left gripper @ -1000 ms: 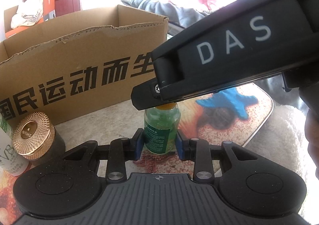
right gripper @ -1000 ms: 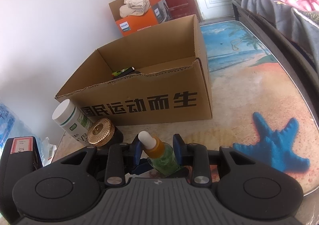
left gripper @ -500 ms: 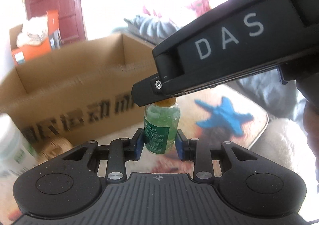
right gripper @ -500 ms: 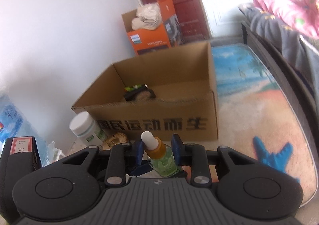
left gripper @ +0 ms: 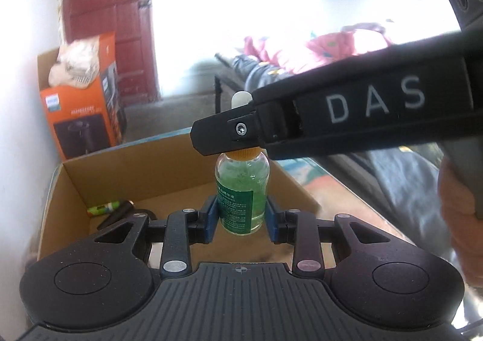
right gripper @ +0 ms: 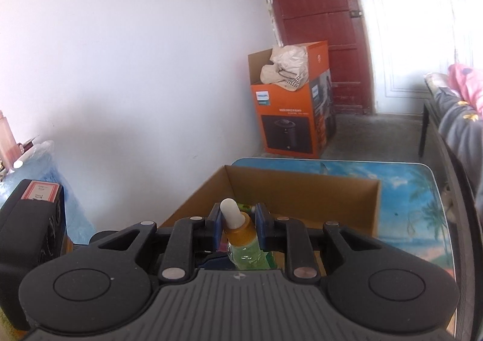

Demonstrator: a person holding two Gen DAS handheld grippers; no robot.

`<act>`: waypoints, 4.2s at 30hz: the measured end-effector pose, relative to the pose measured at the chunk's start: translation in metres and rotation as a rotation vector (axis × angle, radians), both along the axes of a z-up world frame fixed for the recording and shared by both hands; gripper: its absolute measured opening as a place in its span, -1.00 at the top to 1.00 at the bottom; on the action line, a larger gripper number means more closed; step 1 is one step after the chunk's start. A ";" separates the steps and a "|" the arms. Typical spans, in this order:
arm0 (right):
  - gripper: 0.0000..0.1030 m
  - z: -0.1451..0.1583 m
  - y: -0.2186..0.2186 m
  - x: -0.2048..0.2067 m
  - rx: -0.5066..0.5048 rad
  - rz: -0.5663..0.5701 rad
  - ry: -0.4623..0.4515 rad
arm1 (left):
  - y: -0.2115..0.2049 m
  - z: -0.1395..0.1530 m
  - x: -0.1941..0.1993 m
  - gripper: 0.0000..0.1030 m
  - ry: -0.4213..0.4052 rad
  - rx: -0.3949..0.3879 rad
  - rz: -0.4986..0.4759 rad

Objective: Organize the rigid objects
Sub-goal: 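Lift the dropper bottle into the box and open the right tool, then withdraw the right tool and move it to the gold-lidded jar, then close the right tool on the gold-lidded jar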

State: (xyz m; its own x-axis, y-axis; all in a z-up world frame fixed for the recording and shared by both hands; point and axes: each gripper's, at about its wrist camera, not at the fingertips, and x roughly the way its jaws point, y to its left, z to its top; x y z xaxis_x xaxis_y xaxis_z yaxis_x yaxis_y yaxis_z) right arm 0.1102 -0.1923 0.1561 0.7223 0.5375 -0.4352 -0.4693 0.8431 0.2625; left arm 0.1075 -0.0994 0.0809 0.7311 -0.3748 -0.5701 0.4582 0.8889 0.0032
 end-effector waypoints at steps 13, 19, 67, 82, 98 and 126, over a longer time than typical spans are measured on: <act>0.53 -0.044 0.018 0.157 -0.026 0.071 0.260 | 0.005 -0.040 0.133 0.39 0.333 -0.071 0.208; 0.53 -0.073 0.023 0.195 -0.004 0.094 0.334 | 0.005 -0.056 0.168 0.38 0.424 -0.064 0.294; -0.27 -0.096 -0.087 -0.048 0.302 -0.126 0.330 | 0.054 -0.049 -0.040 -0.92 0.275 -0.168 0.109; -0.23 -0.138 0.007 -0.029 0.192 -0.073 0.432 | 0.056 -0.110 -0.063 -0.91 0.170 0.005 0.115; -0.14 -0.153 0.065 0.009 0.078 0.032 0.453 | 0.064 -0.133 -0.040 -0.63 0.105 0.004 0.142; -0.15 -0.166 -0.031 -0.027 0.201 -0.119 0.524 | 0.026 -0.126 -0.053 -0.49 0.123 -0.010 -0.076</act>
State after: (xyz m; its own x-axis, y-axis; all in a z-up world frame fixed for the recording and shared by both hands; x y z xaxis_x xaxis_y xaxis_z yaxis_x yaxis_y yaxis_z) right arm 0.0835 -0.2236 -0.0102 0.4980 0.5751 -0.6490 -0.1378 0.7914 0.5955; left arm 0.0548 -0.0734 -0.0452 0.6251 -0.4321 -0.6500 0.5201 0.8516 -0.0659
